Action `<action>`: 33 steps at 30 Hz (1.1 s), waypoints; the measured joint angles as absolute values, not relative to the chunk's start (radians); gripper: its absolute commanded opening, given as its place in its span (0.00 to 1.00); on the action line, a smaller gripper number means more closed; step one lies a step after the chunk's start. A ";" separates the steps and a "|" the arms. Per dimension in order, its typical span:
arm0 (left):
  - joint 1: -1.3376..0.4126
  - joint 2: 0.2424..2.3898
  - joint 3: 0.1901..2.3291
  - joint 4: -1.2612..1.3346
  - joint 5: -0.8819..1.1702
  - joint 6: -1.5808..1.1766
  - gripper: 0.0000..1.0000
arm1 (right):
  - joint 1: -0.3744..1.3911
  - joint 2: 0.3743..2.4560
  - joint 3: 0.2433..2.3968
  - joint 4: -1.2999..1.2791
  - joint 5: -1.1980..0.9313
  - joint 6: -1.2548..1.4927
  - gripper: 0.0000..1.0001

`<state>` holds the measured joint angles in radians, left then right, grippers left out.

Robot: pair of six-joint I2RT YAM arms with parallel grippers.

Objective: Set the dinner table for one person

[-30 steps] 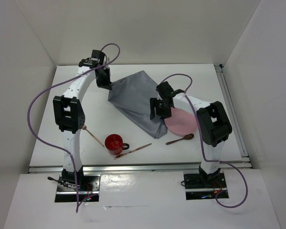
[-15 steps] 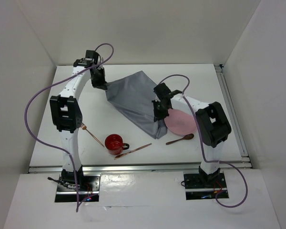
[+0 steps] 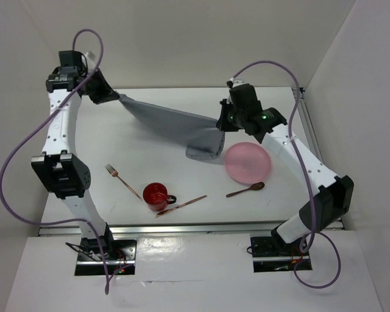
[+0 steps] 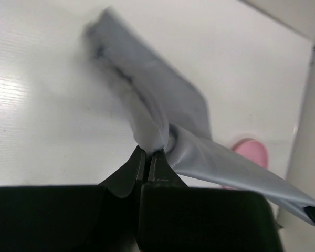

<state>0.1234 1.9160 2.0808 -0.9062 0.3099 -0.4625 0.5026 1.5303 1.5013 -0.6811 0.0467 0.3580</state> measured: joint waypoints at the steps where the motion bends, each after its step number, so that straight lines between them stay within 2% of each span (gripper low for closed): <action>1: 0.143 1.892 2.085 -0.906 0.334 -0.479 0.00 | 0.505 1.510 1.518 -0.681 0.052 0.358 0.00; 8: 0.219 1.789 2.143 -0.907 0.450 -0.558 0.00 | 0.514 1.490 1.676 -0.694 0.093 0.352 0.00; 14: 0.228 1.792 2.168 -0.903 0.475 -0.585 0.00 | 0.511 1.581 1.838 -0.697 0.158 0.314 0.00; 27: 0.222 2.000 2.352 -0.833 0.566 -0.643 0.00 | 0.331 1.976 2.202 -0.588 0.033 0.244 0.00; 33: 0.204 2.076 2.420 -0.749 0.609 -0.696 0.00 | 0.279 2.024 2.246 -0.501 -0.023 0.244 0.00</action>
<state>0.2039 2.0758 2.4203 -0.7490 0.6094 -0.6964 0.2787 2.0239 2.2456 -0.5014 -0.0231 0.2436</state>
